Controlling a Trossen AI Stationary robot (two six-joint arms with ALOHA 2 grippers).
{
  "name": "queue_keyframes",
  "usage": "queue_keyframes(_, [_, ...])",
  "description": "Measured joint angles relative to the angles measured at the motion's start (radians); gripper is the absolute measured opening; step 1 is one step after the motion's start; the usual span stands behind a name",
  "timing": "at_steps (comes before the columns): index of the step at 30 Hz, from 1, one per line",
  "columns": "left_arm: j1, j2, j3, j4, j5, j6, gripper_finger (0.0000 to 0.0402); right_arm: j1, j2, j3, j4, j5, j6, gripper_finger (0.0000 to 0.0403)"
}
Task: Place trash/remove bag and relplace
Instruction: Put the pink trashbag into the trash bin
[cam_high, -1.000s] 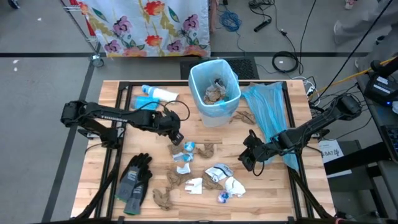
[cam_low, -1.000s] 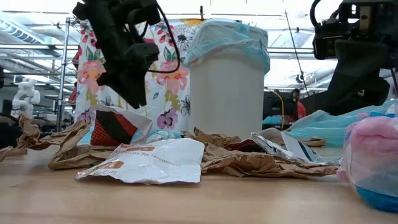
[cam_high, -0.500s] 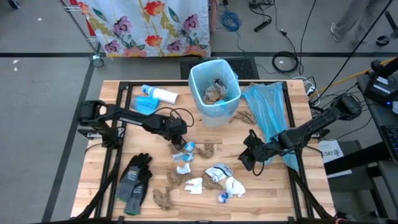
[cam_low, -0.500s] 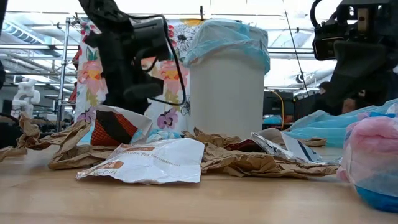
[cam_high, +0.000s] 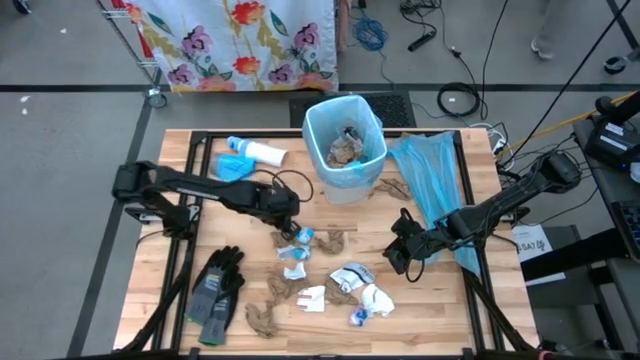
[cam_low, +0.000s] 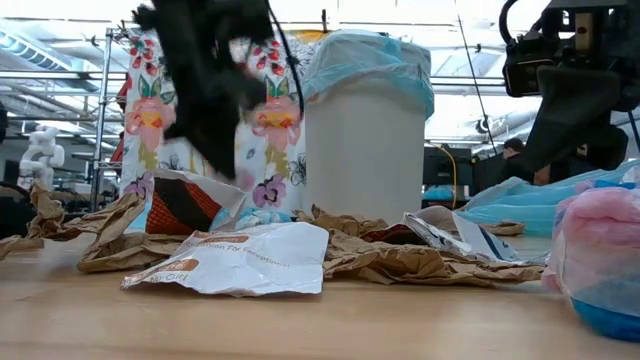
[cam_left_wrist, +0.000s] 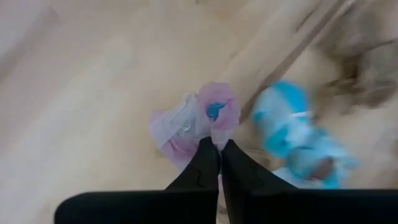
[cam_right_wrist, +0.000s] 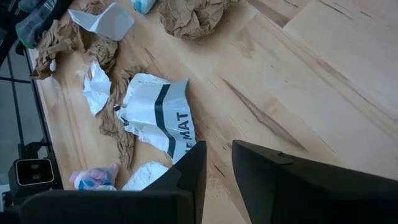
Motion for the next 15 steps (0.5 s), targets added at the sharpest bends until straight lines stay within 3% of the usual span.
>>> queue_keyframes(8, [-0.004,-0.164,0.274,-0.158,-0.114,0.056,0.0003,-0.001,0.0,0.0,0.003,0.042,-0.006,0.0068])
queue_keyframes(11, [0.013,-0.171,0.422,-0.156,-0.174,0.136,0.0003,-0.001,0.0,0.0,0.003,0.042,-0.006,0.0068])
queue_keyframes(15, [0.069,-0.14,0.612,-0.136,-0.179,0.292,0.0002,-0.001,0.0,0.0,0.004,0.042,-0.001,0.0068])
